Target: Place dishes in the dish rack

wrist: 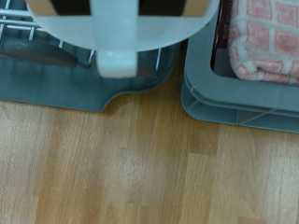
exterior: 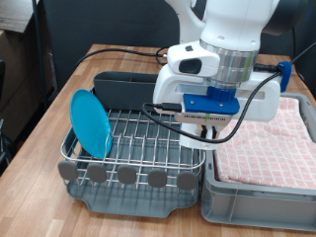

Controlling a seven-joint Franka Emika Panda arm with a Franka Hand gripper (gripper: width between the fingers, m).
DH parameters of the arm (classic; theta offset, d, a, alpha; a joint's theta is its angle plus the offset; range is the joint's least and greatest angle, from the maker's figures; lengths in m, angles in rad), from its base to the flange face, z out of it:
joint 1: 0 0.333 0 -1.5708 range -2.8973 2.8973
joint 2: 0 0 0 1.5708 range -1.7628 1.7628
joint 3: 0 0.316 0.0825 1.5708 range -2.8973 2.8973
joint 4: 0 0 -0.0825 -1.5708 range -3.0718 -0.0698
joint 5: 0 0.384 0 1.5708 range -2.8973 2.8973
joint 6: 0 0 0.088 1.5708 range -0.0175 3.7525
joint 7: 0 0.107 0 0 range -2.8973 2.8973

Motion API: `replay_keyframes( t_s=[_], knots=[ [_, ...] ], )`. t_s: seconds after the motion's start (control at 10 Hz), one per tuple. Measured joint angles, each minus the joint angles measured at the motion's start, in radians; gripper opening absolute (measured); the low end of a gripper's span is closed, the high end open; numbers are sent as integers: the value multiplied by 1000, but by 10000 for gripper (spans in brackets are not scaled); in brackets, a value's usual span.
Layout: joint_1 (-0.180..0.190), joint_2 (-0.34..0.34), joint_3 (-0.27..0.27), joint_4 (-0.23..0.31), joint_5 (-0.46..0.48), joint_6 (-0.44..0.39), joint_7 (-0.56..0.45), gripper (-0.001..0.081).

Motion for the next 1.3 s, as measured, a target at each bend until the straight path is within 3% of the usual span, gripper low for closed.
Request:
replay_keyframes(
  t_s=[0.4,0.7,1.0,1.3],
  knots=[
    [0,43,-13,39,-2,35,-21,72],
    [-1,84,-16,98,0,35,-46,72],
    [-4,136,-3,182,41,-22,-68,72],
    [-4,154,5,212,61,-79,-58,72]
  ],
)
